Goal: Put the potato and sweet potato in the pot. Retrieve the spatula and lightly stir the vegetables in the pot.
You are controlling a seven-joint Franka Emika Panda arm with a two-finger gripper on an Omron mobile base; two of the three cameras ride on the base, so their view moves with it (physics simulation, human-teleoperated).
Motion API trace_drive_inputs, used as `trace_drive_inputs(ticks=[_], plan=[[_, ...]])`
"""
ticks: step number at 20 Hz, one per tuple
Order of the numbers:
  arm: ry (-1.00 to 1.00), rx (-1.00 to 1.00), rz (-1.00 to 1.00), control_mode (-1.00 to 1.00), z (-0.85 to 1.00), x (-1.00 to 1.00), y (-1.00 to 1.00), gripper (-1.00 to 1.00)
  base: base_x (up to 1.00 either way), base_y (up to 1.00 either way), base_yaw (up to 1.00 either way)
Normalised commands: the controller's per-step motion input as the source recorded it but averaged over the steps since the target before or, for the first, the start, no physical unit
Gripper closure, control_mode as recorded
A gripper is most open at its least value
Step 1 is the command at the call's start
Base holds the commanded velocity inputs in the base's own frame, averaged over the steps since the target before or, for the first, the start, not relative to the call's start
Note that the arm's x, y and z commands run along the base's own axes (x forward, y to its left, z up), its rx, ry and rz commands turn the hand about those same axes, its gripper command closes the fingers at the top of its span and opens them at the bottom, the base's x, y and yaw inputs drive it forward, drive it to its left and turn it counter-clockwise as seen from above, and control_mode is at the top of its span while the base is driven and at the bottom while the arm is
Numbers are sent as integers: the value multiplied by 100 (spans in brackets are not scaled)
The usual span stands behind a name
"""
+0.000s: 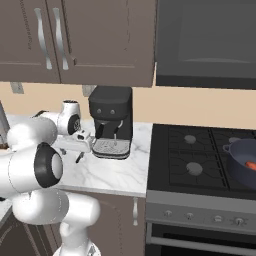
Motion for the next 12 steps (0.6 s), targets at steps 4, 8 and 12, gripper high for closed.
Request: trace_drive_inputs(ticks=[4,8,12], plan=[[0,0,0,-100,-54,22,4,-100,0,0,0],[-3,0,0,-100,-42,13,1,-100,0,0,0],[-9,0,0,-100,-28,2,4,-100,0,0,0]])
